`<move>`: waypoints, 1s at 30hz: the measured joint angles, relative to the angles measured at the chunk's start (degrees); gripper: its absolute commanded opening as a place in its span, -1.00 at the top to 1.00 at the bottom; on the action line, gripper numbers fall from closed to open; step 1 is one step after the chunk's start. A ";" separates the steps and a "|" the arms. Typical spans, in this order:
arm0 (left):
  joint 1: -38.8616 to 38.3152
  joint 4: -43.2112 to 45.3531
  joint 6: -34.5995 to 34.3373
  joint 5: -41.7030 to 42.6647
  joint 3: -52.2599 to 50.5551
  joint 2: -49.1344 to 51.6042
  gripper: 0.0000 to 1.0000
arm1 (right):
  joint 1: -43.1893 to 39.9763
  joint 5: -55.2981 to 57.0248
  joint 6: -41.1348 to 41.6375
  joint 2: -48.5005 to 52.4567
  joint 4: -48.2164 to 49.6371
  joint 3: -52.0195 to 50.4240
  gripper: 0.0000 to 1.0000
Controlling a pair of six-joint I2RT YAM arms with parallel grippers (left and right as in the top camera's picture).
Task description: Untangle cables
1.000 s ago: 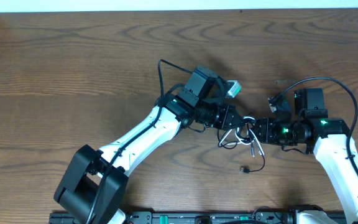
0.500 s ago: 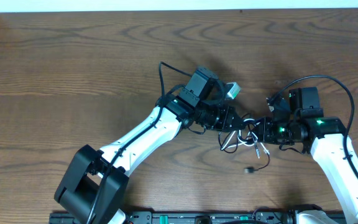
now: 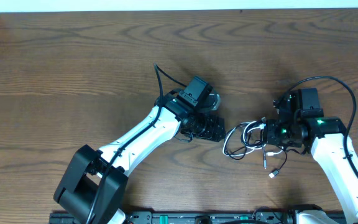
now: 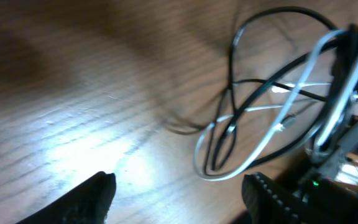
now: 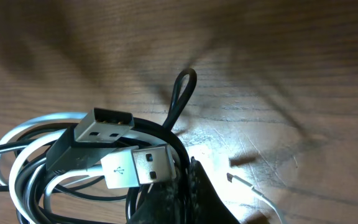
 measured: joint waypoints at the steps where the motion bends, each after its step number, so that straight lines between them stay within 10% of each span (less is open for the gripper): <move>1: 0.00 -0.02 0.20 -0.66 0.00 0.00 -0.59 | 0.00 0.04 0.31 0.00 0.02 0.00 0.98; 18: -6.01 0.85 9.77 -3.04 -0.22 0.00 -0.59 | 0.00 -3.19 1.51 0.00 0.70 0.00 0.98; 30: -6.88 10.14 11.61 -5.95 -1.79 3.54 -0.15 | -0.22 -6.51 1.81 0.00 0.83 0.00 0.98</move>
